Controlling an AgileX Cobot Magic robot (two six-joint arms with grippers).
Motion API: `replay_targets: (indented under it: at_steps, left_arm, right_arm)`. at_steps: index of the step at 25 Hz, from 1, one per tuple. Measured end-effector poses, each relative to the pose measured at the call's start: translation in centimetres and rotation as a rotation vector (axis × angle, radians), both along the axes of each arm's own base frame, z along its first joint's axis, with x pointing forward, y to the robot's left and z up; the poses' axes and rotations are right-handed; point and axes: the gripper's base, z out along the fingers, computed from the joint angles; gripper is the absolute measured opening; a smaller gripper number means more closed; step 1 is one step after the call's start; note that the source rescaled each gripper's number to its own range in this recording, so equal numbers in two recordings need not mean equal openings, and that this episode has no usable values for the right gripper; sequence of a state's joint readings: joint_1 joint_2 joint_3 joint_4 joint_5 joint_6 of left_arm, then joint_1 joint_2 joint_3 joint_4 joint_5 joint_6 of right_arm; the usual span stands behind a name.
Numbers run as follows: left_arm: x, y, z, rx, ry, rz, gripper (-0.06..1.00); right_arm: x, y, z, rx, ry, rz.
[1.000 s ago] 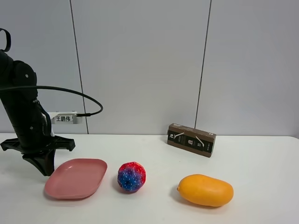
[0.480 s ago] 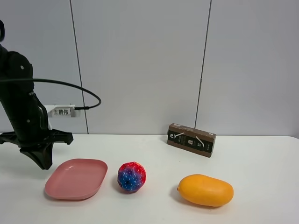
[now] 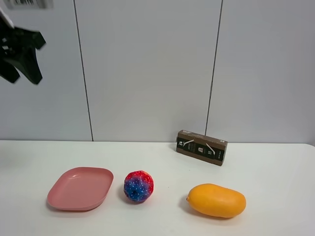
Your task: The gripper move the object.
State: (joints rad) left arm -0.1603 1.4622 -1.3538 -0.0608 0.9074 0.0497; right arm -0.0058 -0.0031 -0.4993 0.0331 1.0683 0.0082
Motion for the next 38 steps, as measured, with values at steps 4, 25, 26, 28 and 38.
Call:
replay_targets:
  at_steps: [4,25,26,28,38]
  left_arm:
    - [-3.9,0.8,4.5,-0.001,-0.137,0.0,0.73]
    - [-29.7,6.3,7.7,-0.078,-0.476,0.218,0.78]
    - [-30.4,6.5,6.5,-0.082,-0.471,0.229,0.78]
    - [-31.6,6.6,4.5,-0.105,-0.471,0.24,0.78]
    - [-32.8,6.3,-4.4,-0.132,-0.368,0.223,0.78]
  right_arm:
    - [0.0,0.0,0.0,0.0,0.0,0.0]
    - [0.0,0.0,0.0,0.0,0.0,0.0]
    - [0.0,0.0,0.0,0.0,0.0,0.0]
    - [0.0,0.0,0.0,0.0,0.0,0.0]
    - [0.0,0.0,0.0,0.0,0.0,0.0]
